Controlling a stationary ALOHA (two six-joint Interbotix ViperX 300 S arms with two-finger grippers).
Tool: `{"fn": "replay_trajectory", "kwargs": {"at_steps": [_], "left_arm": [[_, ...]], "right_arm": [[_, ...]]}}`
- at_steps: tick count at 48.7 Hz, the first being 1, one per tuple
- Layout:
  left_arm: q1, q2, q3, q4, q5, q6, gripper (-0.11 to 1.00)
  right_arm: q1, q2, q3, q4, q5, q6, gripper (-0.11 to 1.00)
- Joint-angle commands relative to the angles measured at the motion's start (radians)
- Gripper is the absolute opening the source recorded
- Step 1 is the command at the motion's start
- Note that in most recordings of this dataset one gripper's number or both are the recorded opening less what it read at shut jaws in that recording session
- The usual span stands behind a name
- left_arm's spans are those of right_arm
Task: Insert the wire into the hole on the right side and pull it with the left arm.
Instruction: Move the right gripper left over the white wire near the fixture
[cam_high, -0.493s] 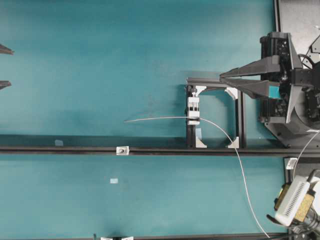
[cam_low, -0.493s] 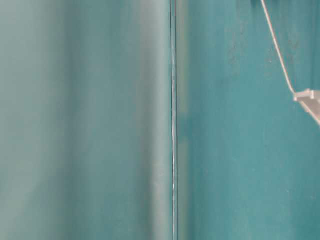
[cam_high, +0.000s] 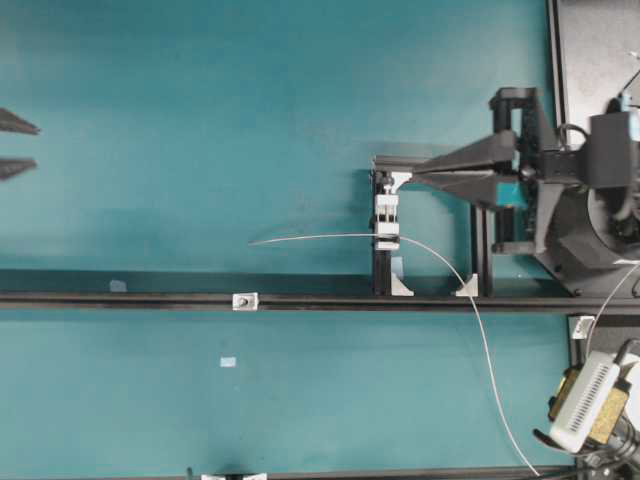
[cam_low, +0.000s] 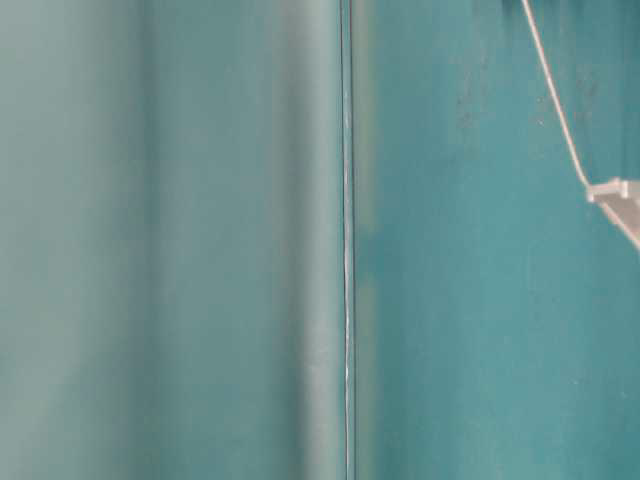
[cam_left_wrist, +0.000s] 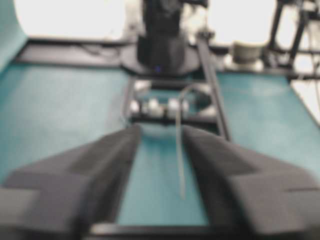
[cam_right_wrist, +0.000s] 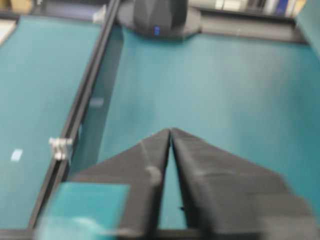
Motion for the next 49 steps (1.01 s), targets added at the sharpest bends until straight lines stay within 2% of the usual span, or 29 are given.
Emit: {"fn": "replay_trajectory", "kwargs": {"at_steps": [1, 5, 8, 18, 35, 49], "left_arm": [[-0.003, 0.04, -0.003, -0.003, -0.012, 0.002, 0.19], [-0.005, 0.074, 0.002, -0.003, -0.017, 0.002, 0.41], [-0.005, 0.092, 0.005, -0.003, -0.023, 0.002, 0.57], [-0.005, 0.146, 0.006, -0.005, -0.044, 0.002, 0.6], [-0.005, 0.207, 0.005, -0.008, -0.051, -0.002, 0.62], [-0.003, 0.247, 0.002, -0.009, -0.051, -0.002, 0.62]], "right_arm": [[-0.003, 0.034, -0.005, 0.002, -0.031, 0.015, 0.33], [-0.002, 0.061, 0.008, 0.002, -0.058, 0.043, 0.59], [-0.002, 0.087, 0.015, 0.002, -0.077, 0.071, 0.6], [0.009, 0.221, 0.003, -0.003, -0.095, 0.144, 0.6], [0.064, 0.434, -0.098, -0.005, -0.084, 0.158, 0.6], [0.066, 0.552, -0.147, -0.005, -0.074, 0.169, 0.6]]}}
